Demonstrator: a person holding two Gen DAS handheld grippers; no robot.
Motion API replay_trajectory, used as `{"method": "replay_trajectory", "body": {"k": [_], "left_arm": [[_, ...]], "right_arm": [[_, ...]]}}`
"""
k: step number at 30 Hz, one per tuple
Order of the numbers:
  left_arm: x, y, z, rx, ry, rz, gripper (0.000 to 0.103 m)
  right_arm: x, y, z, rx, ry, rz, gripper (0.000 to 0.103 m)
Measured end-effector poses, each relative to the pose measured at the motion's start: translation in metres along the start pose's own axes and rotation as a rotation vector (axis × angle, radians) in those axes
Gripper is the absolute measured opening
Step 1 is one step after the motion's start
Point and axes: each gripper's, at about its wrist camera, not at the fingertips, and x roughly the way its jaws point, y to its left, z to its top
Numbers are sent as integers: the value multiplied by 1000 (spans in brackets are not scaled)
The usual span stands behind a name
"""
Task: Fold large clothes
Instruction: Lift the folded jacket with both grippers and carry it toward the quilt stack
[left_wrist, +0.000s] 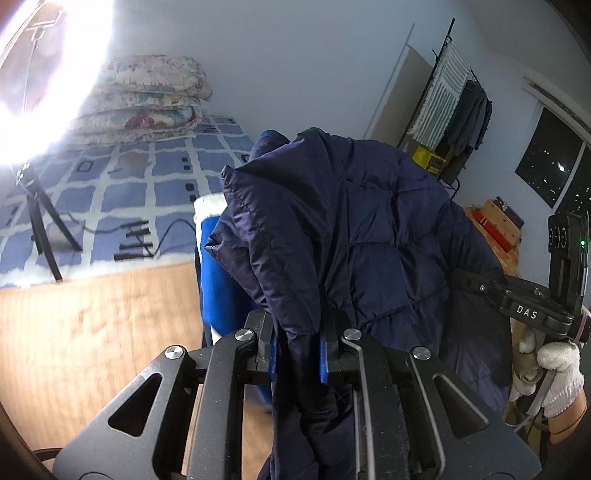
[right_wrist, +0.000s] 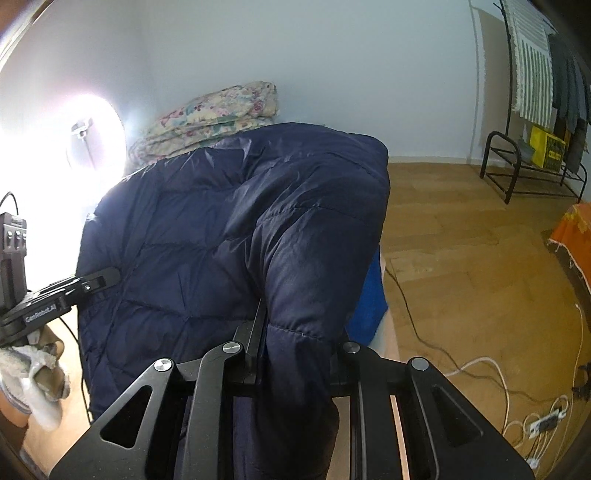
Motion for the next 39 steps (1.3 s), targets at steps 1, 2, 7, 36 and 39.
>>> {"method": "replay_trajectory", "body": {"k": [1, 2, 7, 36, 39], "left_arm": [[2, 1, 3, 3, -3, 5, 13], [7, 2, 9, 6, -6, 13, 13], [25, 13, 27, -17, -17, 29, 13], [85, 36, 39, -71, 20, 81, 15], [86, 39, 36, -84, 22, 96, 24]], "right_arm": [[5, -3, 3, -2, -2, 3, 18], [11, -4, 8, -5, -4, 8, 18], [31, -13, 21, -3, -18, 33, 18], [88, -57, 43, 0, 71, 75, 33], [91, -56, 41, -2, 72, 52, 40]]}}
